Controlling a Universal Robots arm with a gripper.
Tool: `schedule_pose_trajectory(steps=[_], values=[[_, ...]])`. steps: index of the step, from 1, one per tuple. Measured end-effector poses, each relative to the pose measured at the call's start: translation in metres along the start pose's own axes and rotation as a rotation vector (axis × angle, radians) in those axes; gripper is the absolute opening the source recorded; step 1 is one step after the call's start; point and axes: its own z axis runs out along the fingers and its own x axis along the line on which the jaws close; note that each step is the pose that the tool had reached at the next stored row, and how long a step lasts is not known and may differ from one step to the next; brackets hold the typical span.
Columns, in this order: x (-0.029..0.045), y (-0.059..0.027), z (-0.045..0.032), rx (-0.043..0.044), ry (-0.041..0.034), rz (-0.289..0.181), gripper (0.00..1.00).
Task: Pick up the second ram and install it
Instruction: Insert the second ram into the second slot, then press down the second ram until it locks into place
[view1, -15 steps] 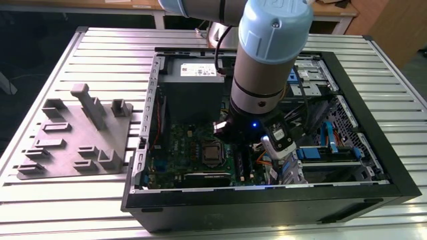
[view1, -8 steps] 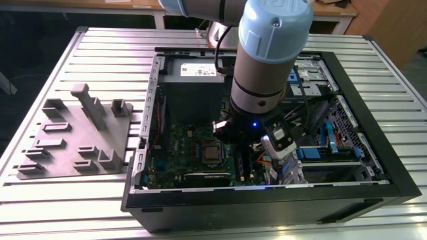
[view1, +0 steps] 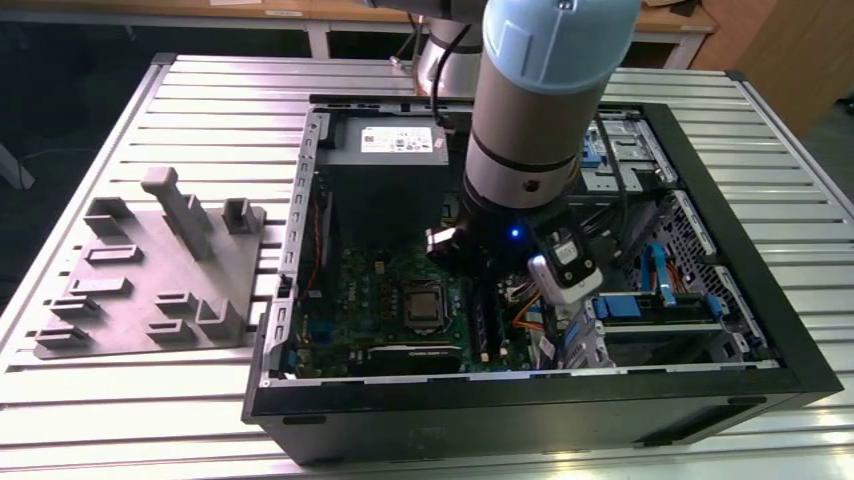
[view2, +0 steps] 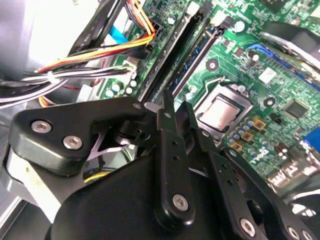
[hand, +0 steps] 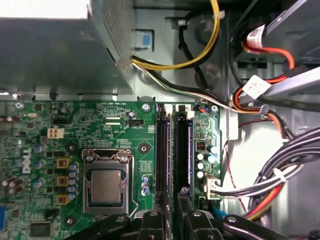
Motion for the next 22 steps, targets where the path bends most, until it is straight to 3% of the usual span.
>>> schedule_pose_trajectory(steps=[8, 13, 22], values=[[-0.0001, 0.0001, -0.0022, 0.0004, 0.0000, 0.000, 0.25], [-0.0001, 0.0001, -0.0023, 0.0007, 0.0000, 0.000, 0.10], [-0.0001, 0.0001, -0.0023, 0.0021, 0.0000, 0.000, 0.10]])
